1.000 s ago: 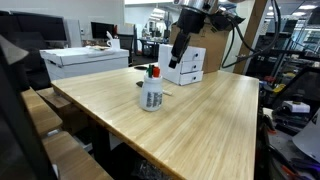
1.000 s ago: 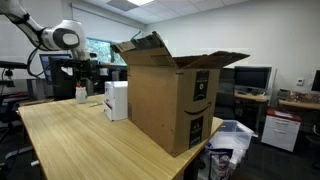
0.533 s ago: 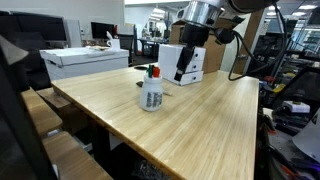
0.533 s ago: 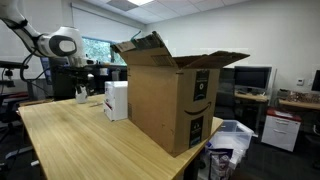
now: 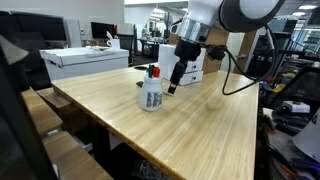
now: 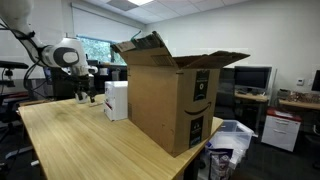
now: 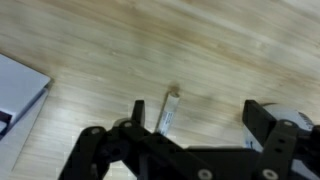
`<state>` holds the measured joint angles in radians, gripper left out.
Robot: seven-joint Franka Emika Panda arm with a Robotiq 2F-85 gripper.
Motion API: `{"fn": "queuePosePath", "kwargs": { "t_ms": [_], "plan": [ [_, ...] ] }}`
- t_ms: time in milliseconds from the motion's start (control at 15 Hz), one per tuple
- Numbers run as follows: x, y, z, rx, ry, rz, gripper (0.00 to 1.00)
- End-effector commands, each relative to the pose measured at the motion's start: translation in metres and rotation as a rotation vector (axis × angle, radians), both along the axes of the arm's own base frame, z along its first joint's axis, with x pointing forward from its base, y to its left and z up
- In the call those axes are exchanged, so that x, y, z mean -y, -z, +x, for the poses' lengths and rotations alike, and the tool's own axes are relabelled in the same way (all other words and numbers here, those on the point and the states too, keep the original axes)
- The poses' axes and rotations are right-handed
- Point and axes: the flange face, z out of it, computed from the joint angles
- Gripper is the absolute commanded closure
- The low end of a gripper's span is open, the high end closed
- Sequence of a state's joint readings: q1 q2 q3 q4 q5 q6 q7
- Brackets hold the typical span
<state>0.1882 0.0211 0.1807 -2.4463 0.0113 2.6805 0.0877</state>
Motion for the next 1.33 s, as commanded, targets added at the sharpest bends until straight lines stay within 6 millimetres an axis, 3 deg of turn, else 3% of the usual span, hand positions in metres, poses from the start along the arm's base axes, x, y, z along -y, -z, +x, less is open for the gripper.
{"fn": "queuePosePath", "kwargs": {
  "t_ms": [0, 133, 200, 333, 733, 1000, 1133, 1267],
  "plan": [
    [0.000, 0.014, 0.013, 0.008, 0.003, -0.010, 0.08],
    [0.001, 0.019, 0.019, 0.009, 0.000, -0.014, 0.11],
    [0.001, 0.020, 0.022, 0.009, -0.001, -0.017, 0.29],
    [0.001, 0.022, 0.026, 0.009, -0.007, -0.022, 0.37],
    [0.005, 0.021, 0.026, 0.006, -0.001, -0.033, 0.73],
    [0.012, 0.017, 0.014, -0.013, 0.028, -0.040, 0.96],
    [0.013, 0.016, 0.008, -0.038, 0.036, -0.047, 0.99],
    [0.013, 0.014, -0.001, -0.079, 0.031, -0.058, 0.95]
  ]
}}
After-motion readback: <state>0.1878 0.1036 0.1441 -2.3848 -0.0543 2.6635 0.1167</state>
